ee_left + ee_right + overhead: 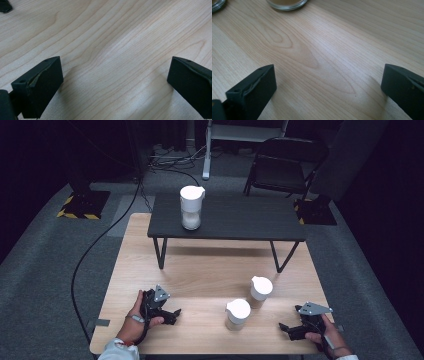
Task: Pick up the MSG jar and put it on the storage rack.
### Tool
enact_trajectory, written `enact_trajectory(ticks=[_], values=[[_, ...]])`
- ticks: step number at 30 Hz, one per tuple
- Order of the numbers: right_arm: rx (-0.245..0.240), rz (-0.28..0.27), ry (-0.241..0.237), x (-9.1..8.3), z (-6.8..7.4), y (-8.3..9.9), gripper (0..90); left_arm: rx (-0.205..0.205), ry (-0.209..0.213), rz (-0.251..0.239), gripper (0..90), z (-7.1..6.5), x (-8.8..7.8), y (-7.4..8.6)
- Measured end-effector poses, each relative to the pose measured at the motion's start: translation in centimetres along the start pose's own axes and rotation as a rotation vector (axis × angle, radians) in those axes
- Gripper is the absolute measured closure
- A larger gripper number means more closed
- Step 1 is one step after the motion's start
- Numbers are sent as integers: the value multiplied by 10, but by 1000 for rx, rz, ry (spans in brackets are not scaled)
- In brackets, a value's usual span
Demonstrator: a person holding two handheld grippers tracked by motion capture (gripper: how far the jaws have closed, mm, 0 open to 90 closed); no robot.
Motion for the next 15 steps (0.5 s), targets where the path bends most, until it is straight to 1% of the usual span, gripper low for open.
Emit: enact_trajectory(ticks=[9,15], values=[[-1,0,-1,0,0,0,0,10,4,1,0,2,0,-1],[-2,0,-1,0,0,0,0,7,6,0,0,3,0,0]])
Point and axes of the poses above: each handheld gripper's, and its own axes: x roughly forward along the jaws, y roughly out of its underside, z roughly to its left, the point moved 3 cm from there along x, roughly forward along the jaws, and after that the axes turned 15 degrees about z, right-handed, at the moved point
